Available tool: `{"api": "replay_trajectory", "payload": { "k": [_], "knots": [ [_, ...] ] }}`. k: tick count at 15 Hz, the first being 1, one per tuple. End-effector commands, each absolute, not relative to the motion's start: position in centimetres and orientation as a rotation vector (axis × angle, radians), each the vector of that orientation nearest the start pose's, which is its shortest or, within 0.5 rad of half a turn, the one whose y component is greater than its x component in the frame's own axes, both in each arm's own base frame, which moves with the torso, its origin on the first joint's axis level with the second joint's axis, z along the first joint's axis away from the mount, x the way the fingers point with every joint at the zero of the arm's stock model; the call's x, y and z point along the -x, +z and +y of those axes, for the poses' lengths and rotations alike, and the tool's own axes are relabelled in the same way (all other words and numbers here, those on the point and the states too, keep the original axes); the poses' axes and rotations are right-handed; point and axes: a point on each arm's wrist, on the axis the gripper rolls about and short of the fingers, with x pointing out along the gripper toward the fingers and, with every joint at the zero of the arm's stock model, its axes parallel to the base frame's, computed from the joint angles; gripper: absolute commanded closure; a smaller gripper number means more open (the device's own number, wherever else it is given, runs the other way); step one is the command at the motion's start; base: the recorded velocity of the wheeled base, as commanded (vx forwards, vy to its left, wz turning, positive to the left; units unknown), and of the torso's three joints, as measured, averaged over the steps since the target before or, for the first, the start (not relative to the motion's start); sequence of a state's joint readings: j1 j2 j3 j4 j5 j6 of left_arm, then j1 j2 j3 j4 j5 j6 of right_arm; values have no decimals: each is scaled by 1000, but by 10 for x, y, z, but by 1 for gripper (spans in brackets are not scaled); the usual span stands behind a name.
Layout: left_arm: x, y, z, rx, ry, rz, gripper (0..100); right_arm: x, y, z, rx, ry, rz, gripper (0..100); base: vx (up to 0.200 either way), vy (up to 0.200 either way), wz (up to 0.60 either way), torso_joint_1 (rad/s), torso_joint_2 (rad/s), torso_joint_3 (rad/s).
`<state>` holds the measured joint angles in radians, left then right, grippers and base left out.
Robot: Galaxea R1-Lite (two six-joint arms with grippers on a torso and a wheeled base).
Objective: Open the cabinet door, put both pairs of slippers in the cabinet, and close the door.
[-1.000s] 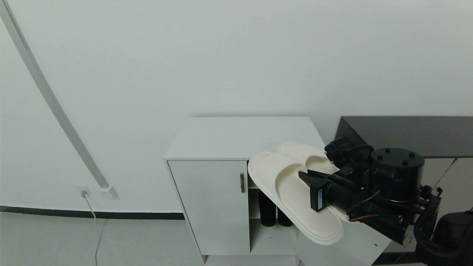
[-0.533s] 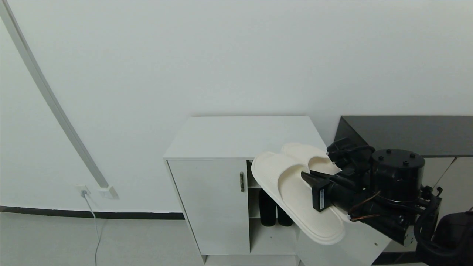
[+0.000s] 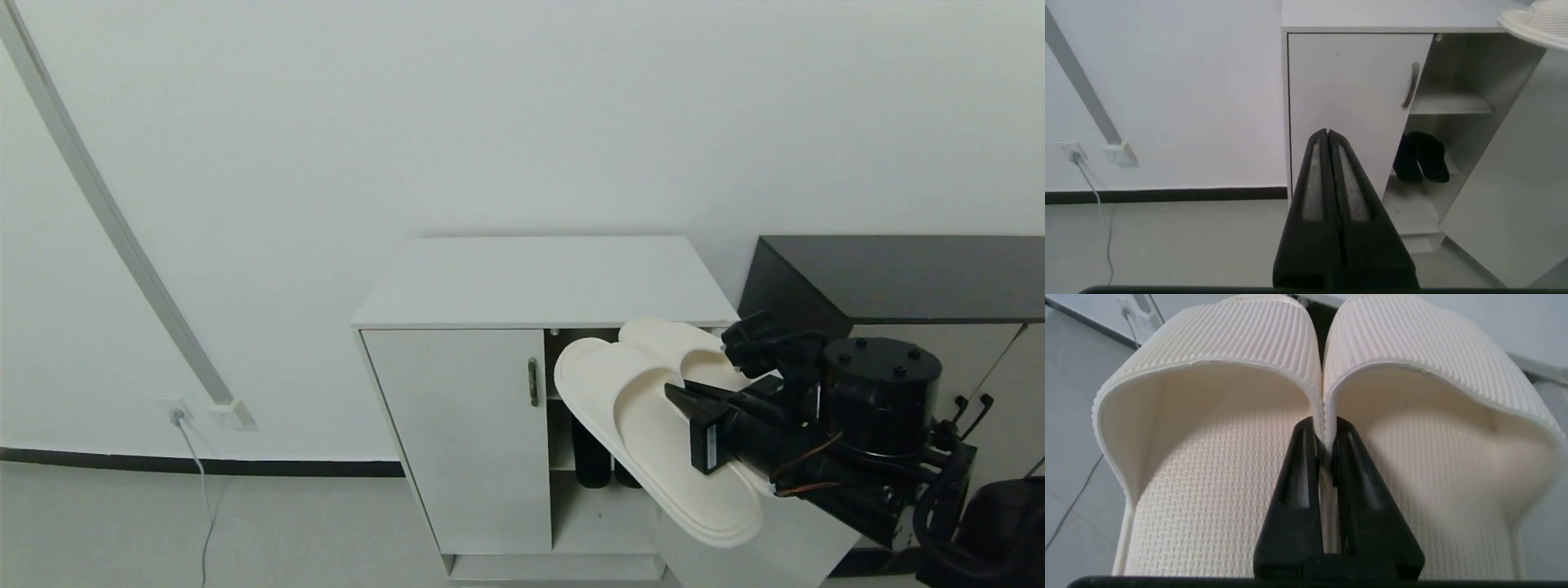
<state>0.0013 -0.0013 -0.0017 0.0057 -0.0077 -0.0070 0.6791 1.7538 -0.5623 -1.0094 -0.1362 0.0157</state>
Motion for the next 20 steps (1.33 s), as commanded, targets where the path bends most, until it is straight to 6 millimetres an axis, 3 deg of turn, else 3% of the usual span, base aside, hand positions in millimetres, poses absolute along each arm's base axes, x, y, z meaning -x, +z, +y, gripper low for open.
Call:
{"api": "replay_trajectory", "payload": {
  "k": [1,20],
  "knots": [
    [23,75,0,9,-6,5,100,-227,140,180,62,540,182,100,0,0,0,-222,505,290],
    [23,75,0,8,-6,3,100,-228,137,180,65,539,193,100,0,0,0,-184,510,325]
  ]
}}
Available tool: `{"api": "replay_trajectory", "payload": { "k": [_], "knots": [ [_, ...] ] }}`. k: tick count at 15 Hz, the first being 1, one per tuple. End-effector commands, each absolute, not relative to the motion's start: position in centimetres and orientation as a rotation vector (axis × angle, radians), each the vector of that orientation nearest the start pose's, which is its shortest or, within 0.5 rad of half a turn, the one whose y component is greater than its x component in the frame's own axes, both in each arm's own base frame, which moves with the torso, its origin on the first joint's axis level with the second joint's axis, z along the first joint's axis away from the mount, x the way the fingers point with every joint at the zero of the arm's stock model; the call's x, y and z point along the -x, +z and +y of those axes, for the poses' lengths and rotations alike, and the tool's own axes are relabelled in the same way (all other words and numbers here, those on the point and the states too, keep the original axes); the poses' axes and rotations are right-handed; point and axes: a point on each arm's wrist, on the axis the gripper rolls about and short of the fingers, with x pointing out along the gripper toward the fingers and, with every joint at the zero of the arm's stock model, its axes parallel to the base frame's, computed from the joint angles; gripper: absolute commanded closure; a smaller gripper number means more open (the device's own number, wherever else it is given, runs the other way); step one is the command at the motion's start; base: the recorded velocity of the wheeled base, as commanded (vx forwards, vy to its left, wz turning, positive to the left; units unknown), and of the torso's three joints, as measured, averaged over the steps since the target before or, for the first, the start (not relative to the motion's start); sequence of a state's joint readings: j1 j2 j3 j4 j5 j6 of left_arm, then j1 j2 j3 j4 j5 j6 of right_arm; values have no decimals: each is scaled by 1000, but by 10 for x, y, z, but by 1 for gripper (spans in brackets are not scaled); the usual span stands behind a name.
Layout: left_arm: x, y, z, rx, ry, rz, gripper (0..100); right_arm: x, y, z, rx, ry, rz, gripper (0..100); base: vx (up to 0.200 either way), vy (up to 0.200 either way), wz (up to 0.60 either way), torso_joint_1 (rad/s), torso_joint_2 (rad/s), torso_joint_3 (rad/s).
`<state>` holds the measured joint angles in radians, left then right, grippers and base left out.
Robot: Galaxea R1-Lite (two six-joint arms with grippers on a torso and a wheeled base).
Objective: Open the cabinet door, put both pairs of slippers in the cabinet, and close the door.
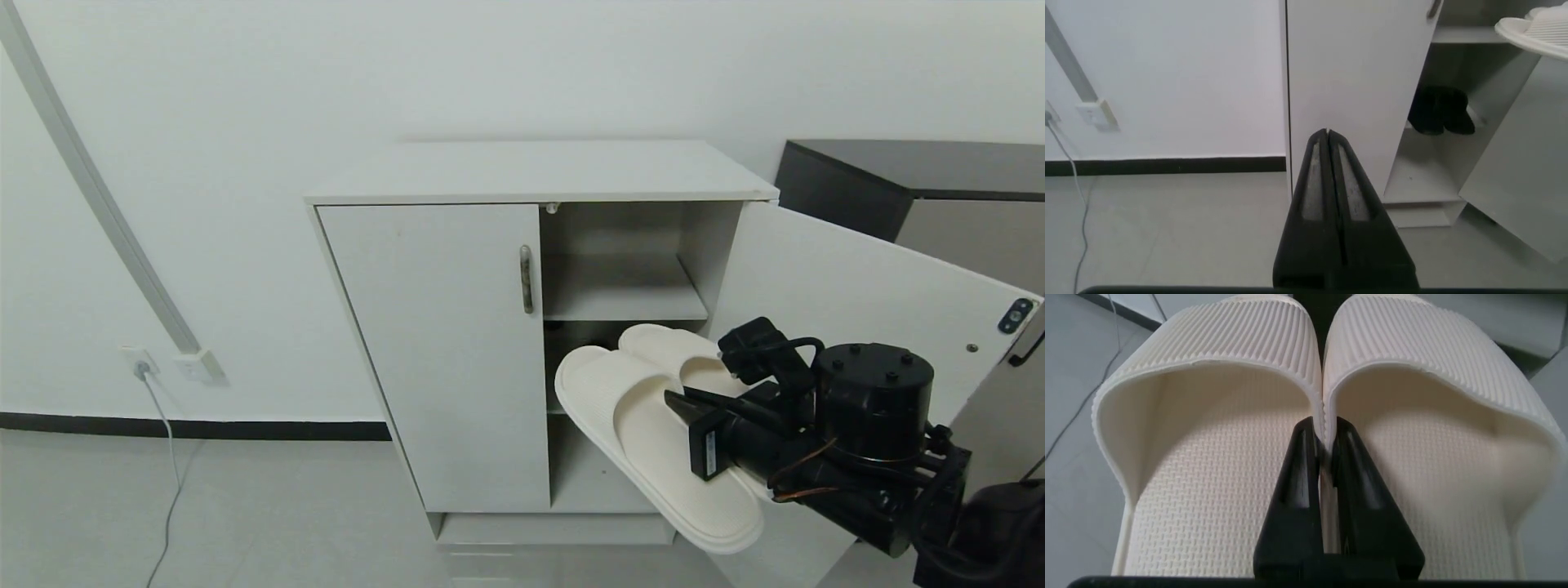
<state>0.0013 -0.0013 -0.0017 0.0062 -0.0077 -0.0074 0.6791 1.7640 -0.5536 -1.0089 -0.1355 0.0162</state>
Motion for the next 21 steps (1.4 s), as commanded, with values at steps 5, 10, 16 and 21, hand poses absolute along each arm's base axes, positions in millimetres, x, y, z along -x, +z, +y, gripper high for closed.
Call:
{"api": "replay_trajectory", "payload": {
  "k": [5,10,16,21],
  "knots": [
    [23,75,0,8,-6,5,100,-228,135,180,69,539,198,100,0,0,0,-88,461,359],
    [23,75,0,8,-6,5,100,-228,135,180,70,539,199,100,0,0,0,-23,366,333],
    [23,75,0,6,-6,5,100,-227,133,180,71,542,204,100,0,0,0,0,0,0],
    [23,75,0,8,-6,5,100,-226,128,184,80,553,220,100,0,0,-120,0,97,75]
  ]
}}
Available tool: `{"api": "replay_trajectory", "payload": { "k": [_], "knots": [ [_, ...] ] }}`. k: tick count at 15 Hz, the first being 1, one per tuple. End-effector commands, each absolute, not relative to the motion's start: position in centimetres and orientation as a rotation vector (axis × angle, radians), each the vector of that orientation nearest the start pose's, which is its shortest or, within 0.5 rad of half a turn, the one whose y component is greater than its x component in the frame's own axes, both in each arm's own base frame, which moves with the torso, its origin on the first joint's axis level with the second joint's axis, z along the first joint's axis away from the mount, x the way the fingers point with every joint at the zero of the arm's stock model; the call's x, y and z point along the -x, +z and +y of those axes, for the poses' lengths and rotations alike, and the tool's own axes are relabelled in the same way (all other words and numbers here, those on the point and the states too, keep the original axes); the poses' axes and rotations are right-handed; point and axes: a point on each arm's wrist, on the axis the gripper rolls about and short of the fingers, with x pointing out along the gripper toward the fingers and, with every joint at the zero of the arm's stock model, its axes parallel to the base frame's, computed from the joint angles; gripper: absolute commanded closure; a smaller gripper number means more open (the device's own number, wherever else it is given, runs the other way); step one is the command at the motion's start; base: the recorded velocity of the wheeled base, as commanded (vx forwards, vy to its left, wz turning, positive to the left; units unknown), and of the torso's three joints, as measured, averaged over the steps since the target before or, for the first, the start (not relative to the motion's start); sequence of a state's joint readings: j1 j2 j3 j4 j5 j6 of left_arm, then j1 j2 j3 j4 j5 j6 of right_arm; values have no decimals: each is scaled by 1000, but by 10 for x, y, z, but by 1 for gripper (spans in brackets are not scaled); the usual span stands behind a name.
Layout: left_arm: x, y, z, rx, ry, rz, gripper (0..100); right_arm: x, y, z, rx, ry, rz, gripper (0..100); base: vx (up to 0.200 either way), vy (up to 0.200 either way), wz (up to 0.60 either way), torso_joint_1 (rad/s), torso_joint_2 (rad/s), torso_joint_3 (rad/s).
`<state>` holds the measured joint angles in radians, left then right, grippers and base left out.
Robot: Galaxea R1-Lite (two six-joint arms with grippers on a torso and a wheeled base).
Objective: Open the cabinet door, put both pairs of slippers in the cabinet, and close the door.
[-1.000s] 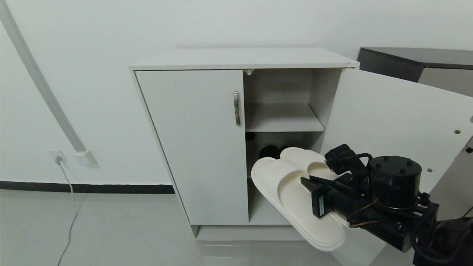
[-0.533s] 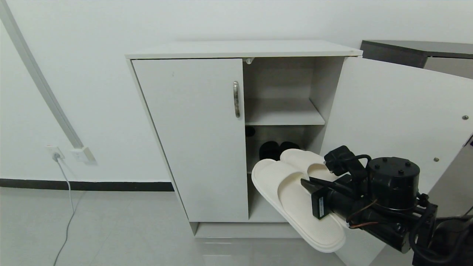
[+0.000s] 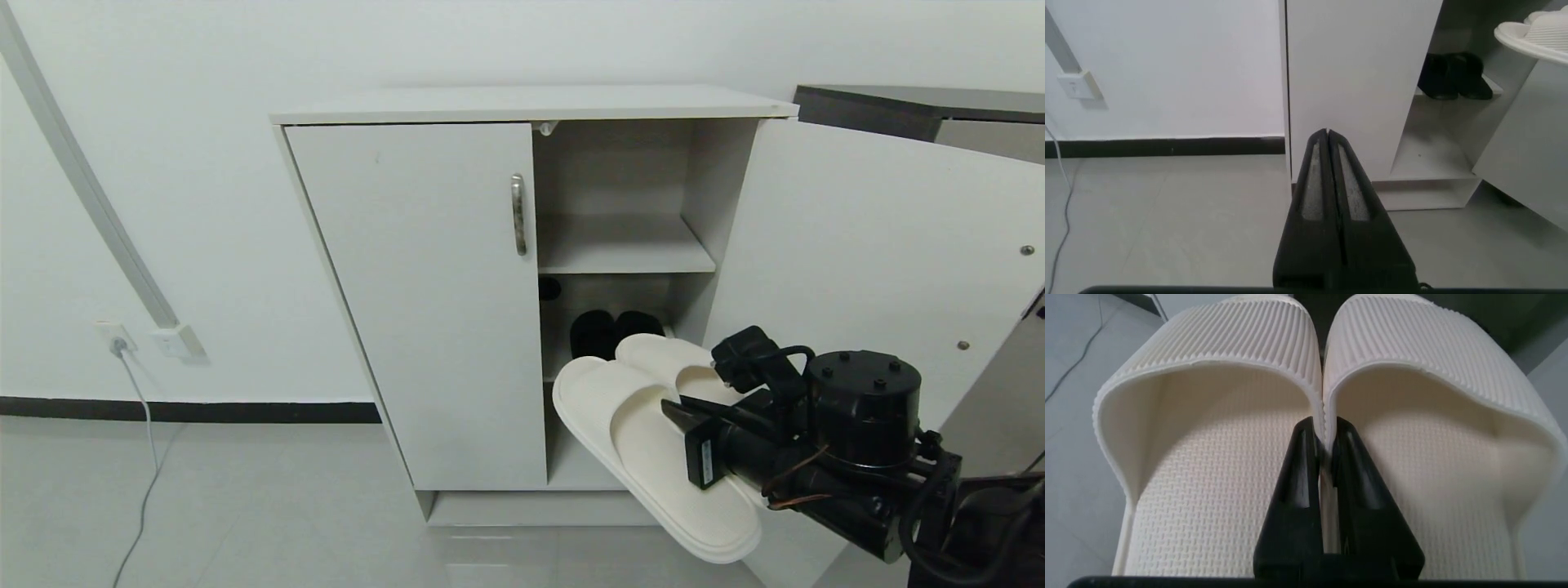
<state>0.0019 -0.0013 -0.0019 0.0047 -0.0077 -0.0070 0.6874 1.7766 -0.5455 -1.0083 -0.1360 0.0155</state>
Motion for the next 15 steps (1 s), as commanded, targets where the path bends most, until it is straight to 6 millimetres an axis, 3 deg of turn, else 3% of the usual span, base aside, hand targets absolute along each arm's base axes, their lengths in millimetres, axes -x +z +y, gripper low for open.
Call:
{"api": "replay_trajectory", "payload": {
  "k": [1,5,9,11,15],
  "knots": [
    [23,75,0,8,-6,5,100,-225,126,187,85,565,227,100,0,0,0,0,0,0],
    [23,75,0,6,-6,5,100,-227,113,205,82,590,206,100,0,0,0,0,0,0],
    [23,75,0,5,-8,5,100,-246,113,250,32,314,188,100,0,0,0,0,0,0],
    [23,75,0,3,-8,5,100,-251,130,262,12,212,218,100,0,0,0,0,0,0],
    [23,75,0,3,-8,5,100,-250,190,271,-9,84,272,100,0,0,0,0,0,0]
  ]
}}
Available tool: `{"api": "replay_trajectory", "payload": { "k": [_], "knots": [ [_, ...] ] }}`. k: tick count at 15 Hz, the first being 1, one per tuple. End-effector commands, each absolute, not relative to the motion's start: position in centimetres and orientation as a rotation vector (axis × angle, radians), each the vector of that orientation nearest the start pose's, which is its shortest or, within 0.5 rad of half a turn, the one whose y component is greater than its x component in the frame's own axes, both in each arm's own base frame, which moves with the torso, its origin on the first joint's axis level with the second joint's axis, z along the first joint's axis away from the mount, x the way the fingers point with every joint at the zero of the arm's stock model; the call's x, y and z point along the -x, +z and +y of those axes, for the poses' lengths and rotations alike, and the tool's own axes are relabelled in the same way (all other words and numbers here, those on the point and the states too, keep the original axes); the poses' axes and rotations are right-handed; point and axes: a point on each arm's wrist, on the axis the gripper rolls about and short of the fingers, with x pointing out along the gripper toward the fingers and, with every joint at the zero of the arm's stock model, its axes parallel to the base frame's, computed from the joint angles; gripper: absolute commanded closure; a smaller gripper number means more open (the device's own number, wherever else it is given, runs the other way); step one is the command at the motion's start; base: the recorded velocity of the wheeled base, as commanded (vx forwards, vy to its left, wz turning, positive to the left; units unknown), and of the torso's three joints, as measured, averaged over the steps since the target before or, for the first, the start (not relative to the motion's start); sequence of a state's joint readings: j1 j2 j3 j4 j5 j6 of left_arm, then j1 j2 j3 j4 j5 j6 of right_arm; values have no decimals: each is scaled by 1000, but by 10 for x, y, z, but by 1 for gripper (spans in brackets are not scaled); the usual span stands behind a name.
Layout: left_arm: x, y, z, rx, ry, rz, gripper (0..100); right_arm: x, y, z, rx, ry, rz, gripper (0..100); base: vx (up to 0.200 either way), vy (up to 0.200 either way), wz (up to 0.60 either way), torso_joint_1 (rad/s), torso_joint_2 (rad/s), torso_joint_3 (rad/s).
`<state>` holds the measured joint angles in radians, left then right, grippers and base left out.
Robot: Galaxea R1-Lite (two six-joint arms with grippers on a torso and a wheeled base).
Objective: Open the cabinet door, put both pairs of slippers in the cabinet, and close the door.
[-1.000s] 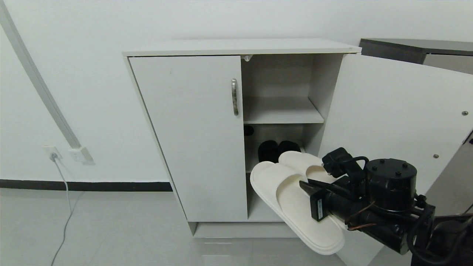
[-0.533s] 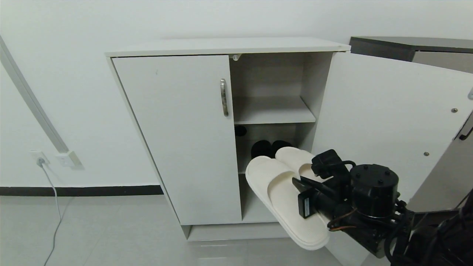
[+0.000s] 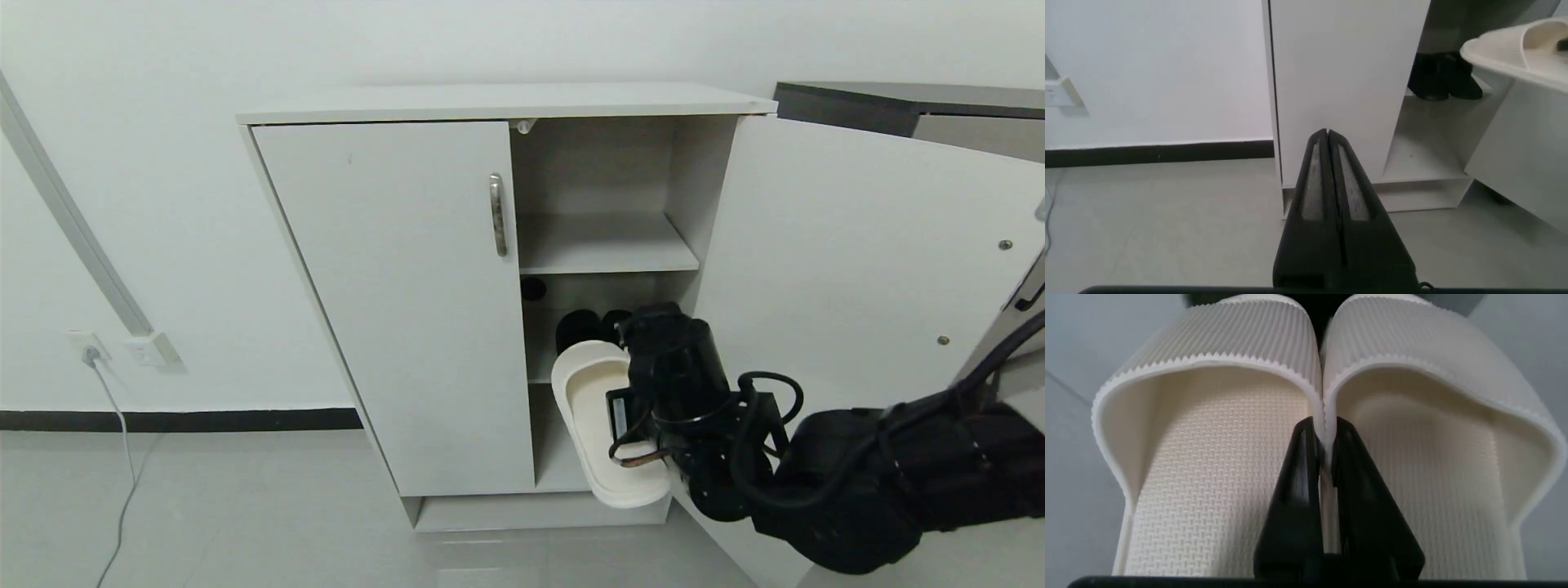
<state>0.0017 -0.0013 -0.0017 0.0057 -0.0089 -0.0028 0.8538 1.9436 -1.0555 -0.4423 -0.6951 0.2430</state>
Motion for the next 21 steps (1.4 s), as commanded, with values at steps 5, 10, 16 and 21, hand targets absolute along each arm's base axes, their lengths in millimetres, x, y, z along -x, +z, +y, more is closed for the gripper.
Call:
{"api": "replay_trajectory", "payload": {
  "k": [5,10,16,21],
  "knots": [
    [23,75,0,5,-8,5,100,-260,221,273,-24,55,169,100,0,0,0,0,0,0],
    [23,75,0,3,-8,5,100,-262,217,273,-22,45,167,100,0,0,0,0,0,0],
    [23,75,0,3,-9,5,100,-262,215,273,-16,44,172,100,100,0,0,0,2,2],
    [23,75,0,3,-9,5,100,-261,215,272,-16,44,172,100,200,0,0,1,3,3]
  ]
}}
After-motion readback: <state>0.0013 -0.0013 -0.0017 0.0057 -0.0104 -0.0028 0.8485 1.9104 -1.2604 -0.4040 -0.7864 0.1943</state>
